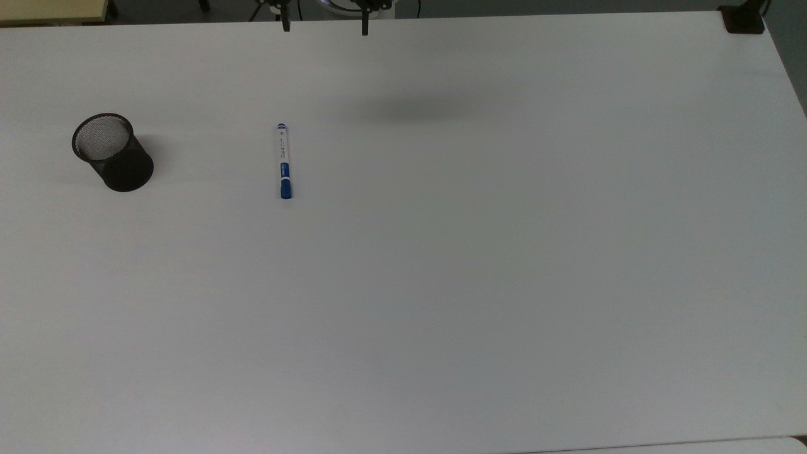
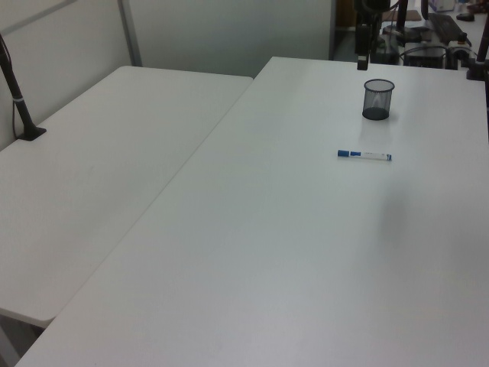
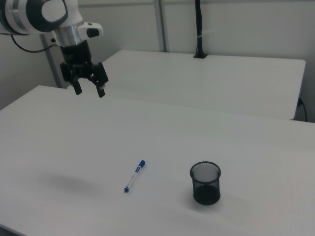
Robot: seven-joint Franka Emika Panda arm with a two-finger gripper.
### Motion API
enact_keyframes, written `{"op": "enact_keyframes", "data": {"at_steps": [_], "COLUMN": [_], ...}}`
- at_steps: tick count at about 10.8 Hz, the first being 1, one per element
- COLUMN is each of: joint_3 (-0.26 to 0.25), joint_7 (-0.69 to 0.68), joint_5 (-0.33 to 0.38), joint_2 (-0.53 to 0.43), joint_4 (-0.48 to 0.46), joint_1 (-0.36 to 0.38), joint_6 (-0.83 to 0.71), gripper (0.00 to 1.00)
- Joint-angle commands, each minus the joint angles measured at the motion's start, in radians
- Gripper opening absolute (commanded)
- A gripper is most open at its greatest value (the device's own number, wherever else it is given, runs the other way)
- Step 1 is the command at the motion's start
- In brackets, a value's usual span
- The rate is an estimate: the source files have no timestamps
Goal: Insert the marker
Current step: 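Move the open gripper down over the blue-capped white marker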
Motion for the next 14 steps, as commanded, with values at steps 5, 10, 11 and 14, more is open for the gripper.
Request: {"op": "enact_keyframes", "data": {"at_steps": [5,10,11,14], "joint_3": [-0.006,-0.006,-0.006,-0.006], "joint_7": [-0.143,-0.142,-0.133,-0.133], "joint_5": [-0.012,-0.016,-0.016,-0.049], "joint_2": [0.092,0.272,0.299,0.356], "joint_4": [-0.14,-0.143,-0.143,-0.151], "joint_1": [-0.07,-0.092,-0.095,-0.122], "joint_6": [0.201,0.323,0.35,0.379], "gripper": [1.0,0.97,0.93,0.77]}}
